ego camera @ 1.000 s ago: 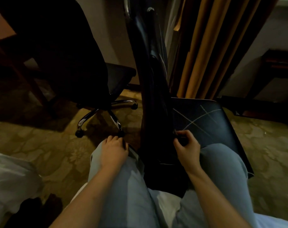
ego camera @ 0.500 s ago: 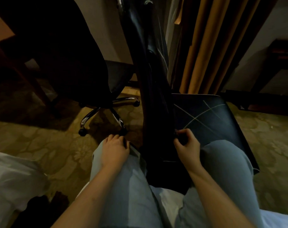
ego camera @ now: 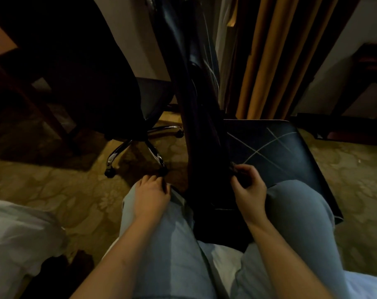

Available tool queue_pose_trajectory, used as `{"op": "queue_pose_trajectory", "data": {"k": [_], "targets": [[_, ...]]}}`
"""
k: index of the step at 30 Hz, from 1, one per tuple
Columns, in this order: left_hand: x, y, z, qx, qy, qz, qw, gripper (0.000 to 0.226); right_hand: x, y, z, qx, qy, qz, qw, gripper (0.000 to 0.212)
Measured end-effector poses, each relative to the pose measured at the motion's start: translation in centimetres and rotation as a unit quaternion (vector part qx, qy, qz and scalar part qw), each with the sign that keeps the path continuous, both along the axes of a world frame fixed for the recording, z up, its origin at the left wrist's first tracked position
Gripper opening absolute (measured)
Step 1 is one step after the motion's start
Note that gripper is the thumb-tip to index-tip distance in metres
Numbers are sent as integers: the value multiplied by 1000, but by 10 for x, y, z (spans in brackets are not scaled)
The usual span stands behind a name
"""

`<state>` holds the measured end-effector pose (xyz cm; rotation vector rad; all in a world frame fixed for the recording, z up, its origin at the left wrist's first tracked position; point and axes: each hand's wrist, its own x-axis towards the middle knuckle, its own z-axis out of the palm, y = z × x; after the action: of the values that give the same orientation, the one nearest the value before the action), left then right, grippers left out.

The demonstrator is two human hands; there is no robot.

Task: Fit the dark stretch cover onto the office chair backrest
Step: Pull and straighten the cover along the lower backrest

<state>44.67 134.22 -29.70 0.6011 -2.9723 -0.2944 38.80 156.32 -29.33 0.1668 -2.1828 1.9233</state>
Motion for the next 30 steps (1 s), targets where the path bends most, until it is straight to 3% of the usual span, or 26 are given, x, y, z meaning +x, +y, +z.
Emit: {"op": "queue_pose_trajectory", "data": {"k": [8, 11, 19, 27, 30], "targets": [[1, 6, 4, -2, -3, 11, 1000, 39, -6, -3, -21, 107, -108, 35, 988, 27], [1, 7, 6, -2, -9, 13, 1000, 39, -5, -4, -24, 86, -117, 32, 989, 28], [2, 5, 6, -5, -9, 3, 1000, 38, 1, -1, -2, 1, 18, -3, 1000, 25], [-1, 4, 2, -15, -12, 6, 1000, 38, -8, -4, -26, 123, -118, 45, 984, 25], [0, 4, 3, -20, -13, 9, 1000, 39, -9, -6, -32, 125, -134, 45, 982, 27]]}}
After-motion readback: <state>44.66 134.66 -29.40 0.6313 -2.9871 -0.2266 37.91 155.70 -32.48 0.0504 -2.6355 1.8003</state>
